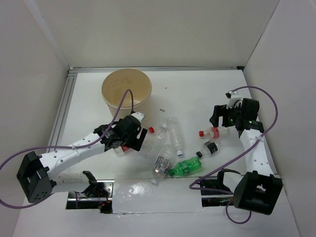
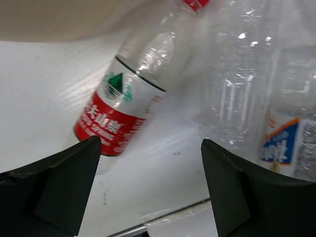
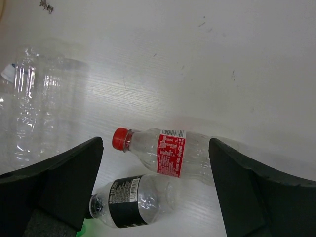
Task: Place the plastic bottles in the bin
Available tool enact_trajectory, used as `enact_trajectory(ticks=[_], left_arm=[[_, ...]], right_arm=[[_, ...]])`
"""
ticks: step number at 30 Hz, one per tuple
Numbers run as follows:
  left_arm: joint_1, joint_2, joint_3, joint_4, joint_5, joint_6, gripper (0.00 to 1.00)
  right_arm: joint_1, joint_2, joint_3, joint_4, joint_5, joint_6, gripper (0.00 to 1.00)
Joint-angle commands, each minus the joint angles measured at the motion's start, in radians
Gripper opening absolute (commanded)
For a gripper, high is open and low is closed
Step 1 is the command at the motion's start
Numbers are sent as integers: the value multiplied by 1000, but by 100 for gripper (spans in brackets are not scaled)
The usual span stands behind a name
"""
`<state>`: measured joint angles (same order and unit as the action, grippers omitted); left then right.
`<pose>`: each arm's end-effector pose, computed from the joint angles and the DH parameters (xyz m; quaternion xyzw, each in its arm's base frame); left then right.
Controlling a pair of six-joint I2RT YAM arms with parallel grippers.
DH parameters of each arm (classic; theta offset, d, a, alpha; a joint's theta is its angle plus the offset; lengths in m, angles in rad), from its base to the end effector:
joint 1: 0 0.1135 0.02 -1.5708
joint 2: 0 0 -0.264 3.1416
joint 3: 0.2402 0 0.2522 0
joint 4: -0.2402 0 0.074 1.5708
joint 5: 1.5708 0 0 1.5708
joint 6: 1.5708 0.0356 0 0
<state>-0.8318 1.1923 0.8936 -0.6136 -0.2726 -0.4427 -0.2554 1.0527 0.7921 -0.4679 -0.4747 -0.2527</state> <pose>0.1691 -0.1713 0.2584 0.1381 0.9283 -0.0873 0.3340 0.2172 -0.0399 0.2674 -0.0949 0.8872 0.1078 0.4385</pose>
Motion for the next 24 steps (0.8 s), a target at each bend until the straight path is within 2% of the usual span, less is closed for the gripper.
enact_trajectory(ticks=[1, 4, 11, 18, 22, 23, 24], left_arm=[[45, 35, 21, 37, -131, 100, 95], [88, 44, -15, 97, -117, 160, 95], [115, 180, -15, 163, -53, 294, 95], [106, 277, -4, 182, 12, 349, 94], [106, 335, 5, 183, 33, 367, 84], [97, 345, 5, 183, 33, 368, 78], [97, 345, 5, 183, 45, 368, 66]], right_arm=[[-4, -11, -5, 17, -35, -29, 95], [-4, -2, -5, 26, -47, -30, 100], [-4, -2, 15, 26, -65, -39, 100], [-4, -2, 24, 17, -65, -39, 100], [-13, -2, 33, 17, -65, -48, 100], [-13, -11, 33, 17, -65, -48, 100], [-13, -11, 33, 17, -65, -48, 100]])
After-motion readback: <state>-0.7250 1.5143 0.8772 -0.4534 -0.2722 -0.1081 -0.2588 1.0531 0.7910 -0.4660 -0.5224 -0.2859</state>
